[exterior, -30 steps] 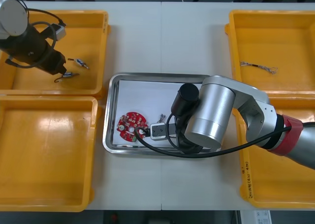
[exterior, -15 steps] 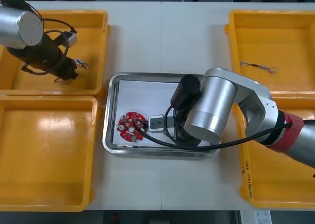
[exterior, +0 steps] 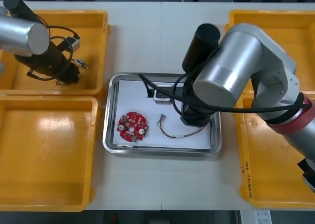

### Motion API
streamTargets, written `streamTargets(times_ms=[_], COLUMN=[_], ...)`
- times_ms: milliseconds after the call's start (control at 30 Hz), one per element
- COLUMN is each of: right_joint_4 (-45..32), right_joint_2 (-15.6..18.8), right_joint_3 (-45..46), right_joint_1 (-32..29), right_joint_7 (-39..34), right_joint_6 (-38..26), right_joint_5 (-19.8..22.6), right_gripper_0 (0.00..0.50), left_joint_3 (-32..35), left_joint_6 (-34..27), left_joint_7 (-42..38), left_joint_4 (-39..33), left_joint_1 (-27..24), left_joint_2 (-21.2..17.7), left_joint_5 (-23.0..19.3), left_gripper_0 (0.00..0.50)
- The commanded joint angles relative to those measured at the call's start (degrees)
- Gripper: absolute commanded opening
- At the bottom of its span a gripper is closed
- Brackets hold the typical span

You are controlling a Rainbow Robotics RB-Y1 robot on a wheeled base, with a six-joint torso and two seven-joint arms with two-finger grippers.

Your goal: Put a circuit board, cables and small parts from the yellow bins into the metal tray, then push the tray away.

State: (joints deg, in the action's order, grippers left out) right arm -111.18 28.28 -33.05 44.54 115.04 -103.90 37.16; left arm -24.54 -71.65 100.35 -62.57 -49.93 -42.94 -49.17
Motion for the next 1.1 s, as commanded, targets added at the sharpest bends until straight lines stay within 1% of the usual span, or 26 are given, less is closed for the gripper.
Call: streamTargets(times_ms=[33,67,133,333,467,567,767,867,967,1100], right_joint_4=[-4.7,-5.3,-6.2,-7.0,-7.0,-7.0,-5.4,-4.0,-1.4,2.6], right_joint_2=[-1.1,-1.1,-1.1,-1.1,-1.0,-0.8,0.0,0.2,0.2,0.2], right_joint_3=[6.6,8.2,11.2,19.1,24.3,27.9,32.7,34.8,39.4,43.2], right_joint_1=[-0.3,-0.3,-0.3,-0.3,-0.3,-0.3,-0.3,-0.3,0.1,1.9], right_joint_7=[0.3,0.3,0.3,0.3,0.3,0.3,0.3,0.3,0.4,0.5], right_joint_6=[-5.0,-6.1,-6.1,-6.1,-6.1,-6.1,-6.1,-6.1,-6.1,-6.1], right_joint_5=[-0.5,-0.7,-0.7,-0.2,-1.2,-3.0,-9.1,-10.4,-12.5,-14.6], right_gripper_0=[0.434,0.433,0.433,0.433,0.433,0.433,0.434,0.435,0.433,0.433], left_joint_3=[-0.6,-0.6,-0.6,-0.6,-0.4,0.4,2.8,3.8,7.1,9.6], left_joint_6=[1.6,1.7,1.7,1.7,1.7,1.7,0.8,-0.7,-4.7,-8.2], left_joint_7=[-1.6,-1.6,-1.6,-1.9,-2.1,-2.2,-2.2,-2.2,-2.4,-2.7], left_joint_4=[0.6,0.8,0.8,0.8,0.8,0.8,0.3,-0.3,-2.1,-4.4], left_joint_1=[-3.0,-3.0,-3.0,-3.0,-3.0,-3.0,-3.2,-3.4,-3.6,-3.6], left_joint_2=[0.5,0.4,0.5,0.5,0.3,0.1,0.0,-0.2,-0.5,-0.9], left_joint_5=[0.0,0.1,0.0,0.0,0.0,-0.2,-0.7,-0.4,0.1,0.7], left_gripper_0=[0.393,0.177,0.001,0.0,0.001,0.001,0.0,0.0,0.0,0.0])
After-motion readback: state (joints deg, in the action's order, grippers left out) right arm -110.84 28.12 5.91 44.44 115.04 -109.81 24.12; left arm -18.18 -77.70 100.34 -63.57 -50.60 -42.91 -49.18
